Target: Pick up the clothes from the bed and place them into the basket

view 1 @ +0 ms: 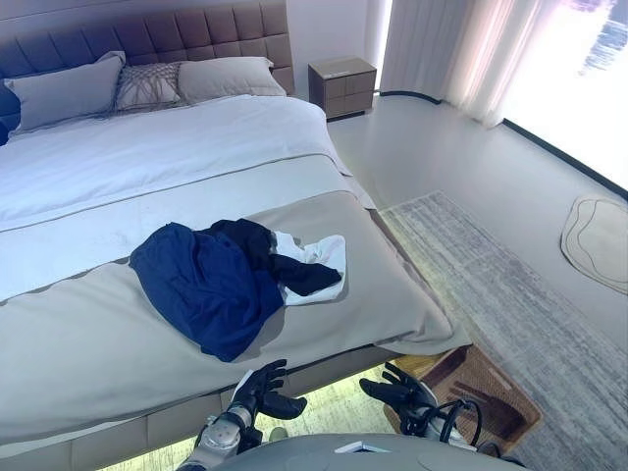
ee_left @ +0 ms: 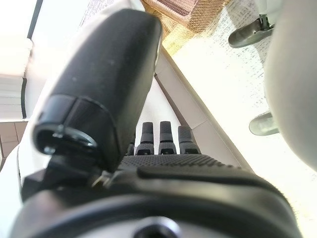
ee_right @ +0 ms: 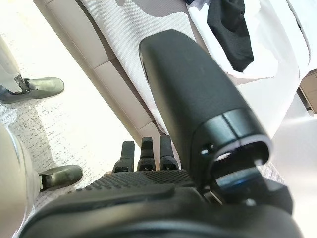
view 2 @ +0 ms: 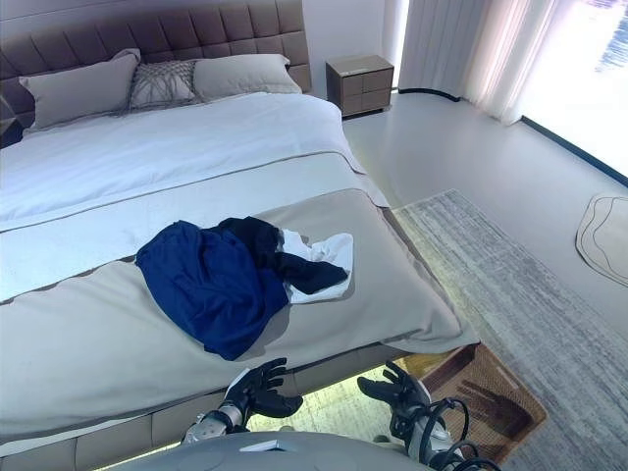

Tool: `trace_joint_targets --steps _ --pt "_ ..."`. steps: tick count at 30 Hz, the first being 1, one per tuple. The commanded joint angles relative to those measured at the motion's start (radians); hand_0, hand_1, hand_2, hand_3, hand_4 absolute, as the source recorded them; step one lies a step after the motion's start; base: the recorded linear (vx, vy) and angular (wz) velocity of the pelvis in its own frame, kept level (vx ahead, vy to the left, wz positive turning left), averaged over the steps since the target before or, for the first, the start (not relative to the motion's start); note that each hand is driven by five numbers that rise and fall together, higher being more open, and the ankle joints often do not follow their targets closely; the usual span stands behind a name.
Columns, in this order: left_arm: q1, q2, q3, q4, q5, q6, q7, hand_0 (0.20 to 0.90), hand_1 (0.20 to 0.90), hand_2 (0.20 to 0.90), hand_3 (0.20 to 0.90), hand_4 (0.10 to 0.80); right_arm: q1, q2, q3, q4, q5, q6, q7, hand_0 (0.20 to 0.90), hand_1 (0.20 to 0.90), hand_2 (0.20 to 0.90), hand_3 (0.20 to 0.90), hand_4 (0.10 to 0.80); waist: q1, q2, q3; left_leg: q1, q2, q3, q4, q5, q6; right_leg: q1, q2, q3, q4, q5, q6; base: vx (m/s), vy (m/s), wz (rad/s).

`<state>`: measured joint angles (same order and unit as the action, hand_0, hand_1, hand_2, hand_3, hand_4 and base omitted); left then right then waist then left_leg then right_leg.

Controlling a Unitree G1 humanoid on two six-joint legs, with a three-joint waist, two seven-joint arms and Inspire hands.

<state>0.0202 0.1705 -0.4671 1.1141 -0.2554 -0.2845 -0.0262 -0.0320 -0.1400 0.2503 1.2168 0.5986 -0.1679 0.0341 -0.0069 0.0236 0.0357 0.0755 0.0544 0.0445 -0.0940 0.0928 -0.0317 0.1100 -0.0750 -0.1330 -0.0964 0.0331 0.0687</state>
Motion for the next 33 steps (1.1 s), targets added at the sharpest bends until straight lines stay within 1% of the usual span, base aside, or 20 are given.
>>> trace_joint_targets --steps 1,11,13,15,16,19,22,25,26,27,28,29,30,31,32,33 --pt "-0.103 -0.012 0.026 0.029 0.005 -0.082 0.004 0.9 0.9 0.9 0.9 0.8 -0.082 0.013 -0.009 0.018 0.011 -0.029 0.041 0.9 0.9 0.9 0.9 0.8 0.009 -0.02 0.032 0.033 -0.068 -0.012 0.007 -0.087 0.048 0.01 0.014 0.013 0.011 0.024 0.0 0.0 0.0 0.0" --pt "-0.103 -0.008 0.021 0.024 0.023 -0.084 0.019 0.9 0.9 0.9 0.9 0.8 -0.084 0.016 -0.003 0.018 -0.007 -0.038 0.011 0.9 0.9 0.9 0.9 0.8 0.009 -0.02 0.03 0.036 -0.07 -0.014 0.007 -0.089 0.049 0.013 0.014 0.01 0.009 0.022 -0.002 0.0 0.0 0.0" --pt "-0.101 -0.008 0.023 0.025 0.025 -0.086 0.03 0.9 0.9 0.9 0.9 0.8 -0.082 0.02 -0.001 0.019 -0.007 -0.045 0.006 0.9 0.9 0.9 0.9 0.8 0.009 -0.019 0.03 0.037 -0.069 -0.012 0.007 -0.089 0.049 0.014 0.013 0.009 0.009 0.022 -0.002 0.0 0.0 0.0" --pt "-0.102 -0.009 0.023 0.027 0.031 -0.084 0.043 0.9 0.9 0.9 0.9 0.8 -0.084 0.023 0.001 0.021 -0.034 -0.075 -0.031 0.9 0.9 0.9 0.9 0.8 0.01 -0.018 0.03 0.035 -0.068 -0.011 0.007 -0.088 0.049 0.013 0.012 0.008 0.009 0.022 -0.002 0.0 0.0 0.0" --pt "-0.103 -0.009 0.023 0.025 0.03 -0.082 0.044 0.9 0.9 0.9 0.9 0.8 -0.085 0.022 0.002 0.02 -0.035 -0.075 -0.035 0.9 0.9 0.9 0.9 0.8 0.01 -0.018 0.03 0.035 -0.069 -0.011 0.007 -0.088 0.049 0.013 0.012 0.008 0.009 0.022 -0.002 0.0 0.0 0.0" --pt "-0.105 -0.011 0.024 0.02 0.029 -0.074 0.045 0.9 0.9 0.9 0.9 0.8 -0.089 0.022 0.002 0.016 -0.036 -0.061 -0.017 0.9 0.9 0.9 0.9 0.8 0.011 -0.016 0.034 0.033 -0.07 -0.013 0.007 -0.087 0.05 0.011 0.012 0.008 0.011 0.022 -0.003 0.0 0.0 0.0" --pt "-0.109 -0.01 0.023 0.014 0.049 -0.072 0.053 0.9 0.9 0.9 0.9 0.8 -0.093 0.016 0.018 0.008 -0.068 -0.084 -0.003 0.9 0.9 0.9 0.9 0.8 0.015 -0.016 0.039 0.032 -0.07 -0.015 0.007 -0.086 0.05 0.01 0.01 0.003 0.012 0.022 -0.003 0.0 0.0 0.0" --pt "-0.12 0.014 0.014 -0.021 0.101 -0.067 0.077 0.9 0.9 0.9 0.9 0.8 -0.104 -0.005 0.047 -0.052 -0.086 -0.098 0.023 0.9 0.9 0.9 0.9 0.8 0.021 -0.019 0.05 0.032 -0.071 -0.02 0.007 -0.085 0.048 0.011 0.011 -0.003 0.018 0.02 -0.003 -0.016 -0.019 0.03" --pt "-0.127 0.026 0.012 -0.041 0.122 -0.065 0.1 0.9 0.9 0.9 0.9 0.8 -0.108 -0.016 0.062 -0.096 -0.104 -0.094 0.008 0.9 0.9 0.9 0.9 0.8 0.024 -0.02 0.056 0.031 -0.071 -0.022 0.007 -0.083 0.048 0.011 0.011 -0.005 0.018 0.021 -0.004 -0.04 -0.048 0.07" --pt "-0.141 0.05 0.005 -0.074 0.152 -0.058 0.143 0.9 0.9 0.9 0.9 0.8 -0.12 -0.038 0.088 -0.158 -0.161 -0.105 -0.038 0.9 0.9 0.9 0.9 0.8 0.03 -0.021 0.062 0.029 -0.072 -0.028 0.007 -0.08 0.048 0.011 0.01 -0.01 0.017 0.022 -0.006 -0.042 -0.054 0.08" --pt "-0.146 0.066 0.001 -0.095 0.199 -0.057 0.189 0.9 0.9 0.9 0.9 0.8 -0.127 -0.053 0.107 -0.204 -0.2 -0.116 -0.076 0.9 0.9 0.9 0.9 0.8 0.034 -0.021 0.066 0.028 -0.073 -0.031 0.007 -0.079 0.048 0.012 0.01 -0.014 0.017 0.021 -0.006 -0.041 -0.062 0.11" --pt "-0.151 0.091 -0.004 -0.129 0.263 -0.04 0.241 0.9 0.9 0.9 0.9 0.8 -0.136 -0.075 0.135 -0.29 -0.263 -0.122 -0.134 0.9 0.9 0.9 0.9 0.8 0.039 -0.021 0.07 0.025 -0.074 -0.036 0.007 -0.077 0.047 0.012 0.009 -0.019 0.017 0.021 -0.006 -0.027 -0.048 0.11" --pt "-0.151 0.098 -0.005 -0.137 0.309 -0.038 0.264 0.9 0.9 0.9 0.9 0.8 -0.138 -0.08 0.142 -0.31 -0.323 -0.138 -0.159 0.9 0.9 0.9 0.9 0.8 0.04 -0.021 0.072 0.024 -0.074 -0.037 0.007 -0.077 0.047 0.011 0.009 -0.021 0.017 0.02 -0.006 -0.023 -0.049 0.1" --pt "-0.15 0.127 -0.02 -0.167 0.357 -0.028 0.294 0.9 0.9 0.9 0.9 0.8 -0.145 -0.105 0.169 -0.386 -0.419 -0.129 -0.226 0.9 0.9 0.9 0.9 0.8 0.043 -0.022 0.074 0.023 -0.074 -0.039 0.007 -0.076 0.047 0.011 0.008 -0.023 0.018 0.02 -0.005 -0.021 -0.06 0.08" --pt "-0.149 0.168 -0.031 -0.214 0.399 0.008 0.332 0.9 0.9 0.9 0.9 0.8 -0.163 -0.157 0.217 -0.515 -0.552 -0.103 -0.322 0.9 0.9 0.9 0.9 0.8 0.046 -0.021 0.077 0.017 -0.073 -0.042 0.007 -0.072 0.046 0.008 0.008 -0.027 0.019 0.019 -0.004 -0.024 -0.071 0.09" --pt "-0.147 0.187 -0.028 -0.232 0.411 0.028 0.344 0.9 0.9 0.9 0.9 0.8 -0.169 -0.179 0.234 -0.567 -0.658 -0.098 -0.366 0.9 0.9 0.9 0.9 0.8 0.048 -0.021 0.078 0.014 -0.074 -0.044 0.007 -0.071 0.045 0.007 0.008 -0.031 0.019 0.018 -0.003 -0.02 -0.074 0.13"
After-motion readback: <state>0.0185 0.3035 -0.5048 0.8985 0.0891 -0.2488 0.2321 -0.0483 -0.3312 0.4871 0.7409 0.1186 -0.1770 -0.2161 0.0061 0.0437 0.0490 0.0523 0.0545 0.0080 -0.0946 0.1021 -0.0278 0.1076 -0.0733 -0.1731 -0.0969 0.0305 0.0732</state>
